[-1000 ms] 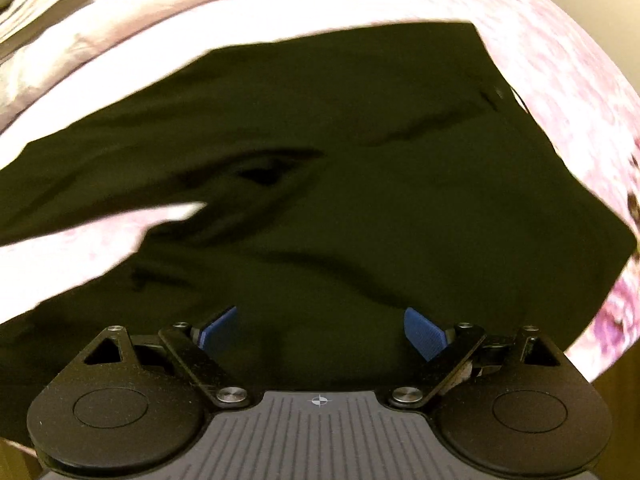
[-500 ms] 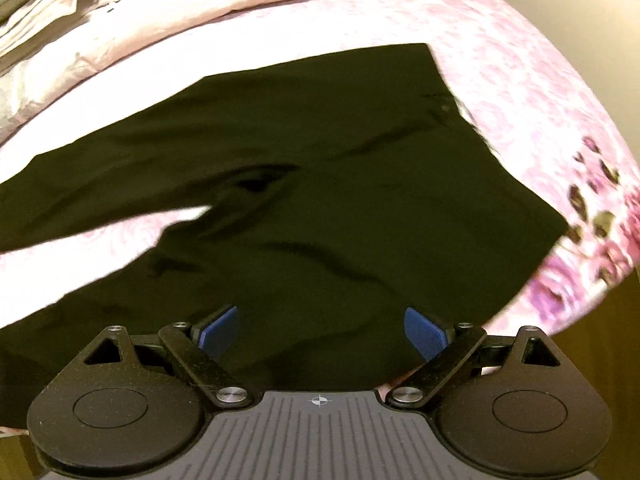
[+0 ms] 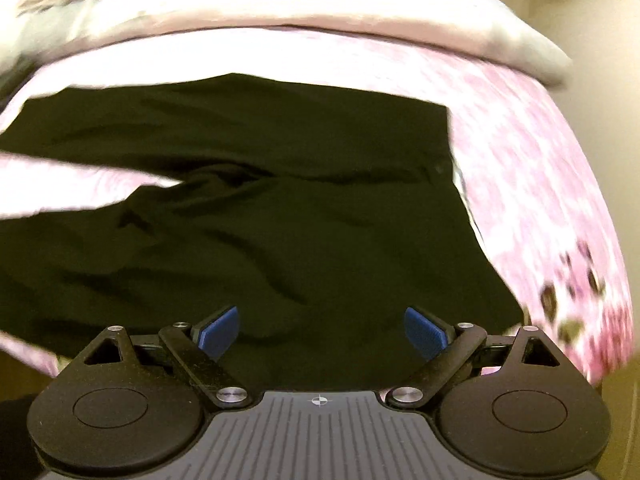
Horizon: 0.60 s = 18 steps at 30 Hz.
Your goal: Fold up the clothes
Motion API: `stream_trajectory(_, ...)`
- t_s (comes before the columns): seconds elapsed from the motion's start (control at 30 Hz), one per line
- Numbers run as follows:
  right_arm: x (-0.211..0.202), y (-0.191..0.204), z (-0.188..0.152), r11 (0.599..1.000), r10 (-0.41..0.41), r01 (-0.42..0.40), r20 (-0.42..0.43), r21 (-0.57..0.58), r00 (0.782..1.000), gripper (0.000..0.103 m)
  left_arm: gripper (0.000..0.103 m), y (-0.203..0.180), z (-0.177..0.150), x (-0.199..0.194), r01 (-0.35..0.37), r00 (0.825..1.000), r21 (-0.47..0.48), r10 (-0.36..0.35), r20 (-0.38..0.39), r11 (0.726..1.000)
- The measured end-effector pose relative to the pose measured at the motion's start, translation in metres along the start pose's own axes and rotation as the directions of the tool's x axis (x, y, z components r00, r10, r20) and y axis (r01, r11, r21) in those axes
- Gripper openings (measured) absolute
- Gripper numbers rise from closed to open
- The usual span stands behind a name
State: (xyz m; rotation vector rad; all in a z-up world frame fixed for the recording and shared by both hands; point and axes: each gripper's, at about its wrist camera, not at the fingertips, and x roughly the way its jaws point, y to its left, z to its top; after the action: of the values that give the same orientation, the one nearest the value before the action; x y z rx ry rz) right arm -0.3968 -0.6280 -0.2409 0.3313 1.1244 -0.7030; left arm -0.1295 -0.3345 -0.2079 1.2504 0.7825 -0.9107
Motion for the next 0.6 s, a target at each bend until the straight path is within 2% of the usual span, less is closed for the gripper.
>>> stream_trajectory(0.17,0.012,0.0,-0.003,0.989,0.062,-0.059,0.016,-0.137,0.998,0.092,0.051,-0.034,-0.039,-0.018,-0.044,0.994,-0.029,0.041,-0.101,0.999)
stream_trajectory(0.33,0.012,0.018,-0.015,0.983,0.068,-0.064,0.012,-0.174,0.998,0.092,0.051,-0.048,-0.078,-0.009,-0.061,0.988,0.044,0.067,-0.136,0.997)
stream_trajectory(0.5,0.013,0.06,-0.038,0.972,0.014,-0.007,0.028,-0.233,1.0,0.092,0.051,-0.048,-0.124,0.035,-0.054,0.993,0.132,0.067,-0.097,0.99)
stream_trajectory(0.6,0.019,0.089,-0.056,0.965,-0.027,0.039,0.048,-0.26,0.998,0.092,0.047,-0.048,-0.155,0.077,-0.075,0.994,0.217,0.091,-0.068,0.973)
